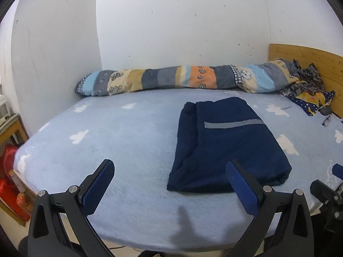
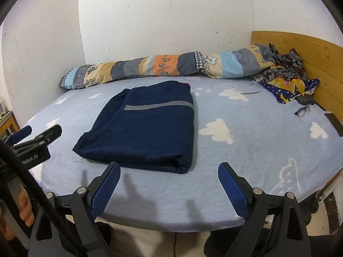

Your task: Fold large clothes

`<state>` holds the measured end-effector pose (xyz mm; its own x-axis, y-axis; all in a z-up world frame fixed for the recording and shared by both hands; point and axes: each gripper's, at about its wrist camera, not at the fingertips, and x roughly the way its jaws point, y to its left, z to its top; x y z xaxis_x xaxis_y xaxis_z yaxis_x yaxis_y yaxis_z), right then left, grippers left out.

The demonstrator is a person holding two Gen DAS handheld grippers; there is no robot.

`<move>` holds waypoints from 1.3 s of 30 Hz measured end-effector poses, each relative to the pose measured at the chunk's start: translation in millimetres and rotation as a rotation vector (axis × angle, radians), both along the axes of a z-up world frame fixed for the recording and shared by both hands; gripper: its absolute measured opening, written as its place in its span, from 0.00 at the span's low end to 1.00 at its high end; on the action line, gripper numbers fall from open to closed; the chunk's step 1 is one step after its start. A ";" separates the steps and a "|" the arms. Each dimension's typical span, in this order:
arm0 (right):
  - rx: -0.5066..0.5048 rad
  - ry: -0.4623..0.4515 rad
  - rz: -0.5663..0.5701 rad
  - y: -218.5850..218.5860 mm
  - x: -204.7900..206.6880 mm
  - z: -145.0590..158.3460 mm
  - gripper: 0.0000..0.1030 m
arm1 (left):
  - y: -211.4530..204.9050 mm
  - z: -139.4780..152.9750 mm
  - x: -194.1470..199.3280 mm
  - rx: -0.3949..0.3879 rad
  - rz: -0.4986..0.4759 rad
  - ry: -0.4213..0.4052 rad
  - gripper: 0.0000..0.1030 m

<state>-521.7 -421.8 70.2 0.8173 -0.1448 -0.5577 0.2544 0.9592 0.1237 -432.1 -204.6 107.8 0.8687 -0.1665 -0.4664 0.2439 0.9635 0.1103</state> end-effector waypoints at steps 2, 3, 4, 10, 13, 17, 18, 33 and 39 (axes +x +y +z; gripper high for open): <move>-0.021 0.006 0.003 3.8 3.2 -0.1 0.92 | -2.1 1.8 0.5 0.020 -0.040 0.024 1.00; -0.031 0.008 0.005 5.5 3.9 0.0 0.92 | -5.3 2.8 1.0 0.052 -0.094 0.054 1.00; -0.044 0.011 0.012 8.0 5.2 0.0 0.92 | -7.8 3.7 1.6 0.062 -0.131 0.069 1.00; -0.060 0.015 0.028 12.4 5.4 -1.6 0.92 | -2.3 4.1 6.3 0.049 -0.085 0.083 1.00; -0.045 0.019 0.025 9.9 5.7 -2.8 0.92 | -4.4 1.8 9.9 0.076 -0.060 0.090 1.00; -0.051 0.013 0.026 12.0 4.5 -1.4 0.92 | -7.2 1.7 10.5 0.074 -0.070 0.105 1.00; -0.053 0.011 0.027 12.5 4.4 -0.8 0.92 | -7.6 1.9 12.5 0.071 -0.072 0.120 1.00; -0.058 0.006 0.028 16.4 3.1 -0.2 0.92 | -13.6 -2.9 18.7 0.120 -0.063 0.201 1.00; -0.059 0.004 0.028 16.4 2.6 -0.1 0.92 | -17.3 -3.6 15.9 0.146 -0.063 0.192 1.00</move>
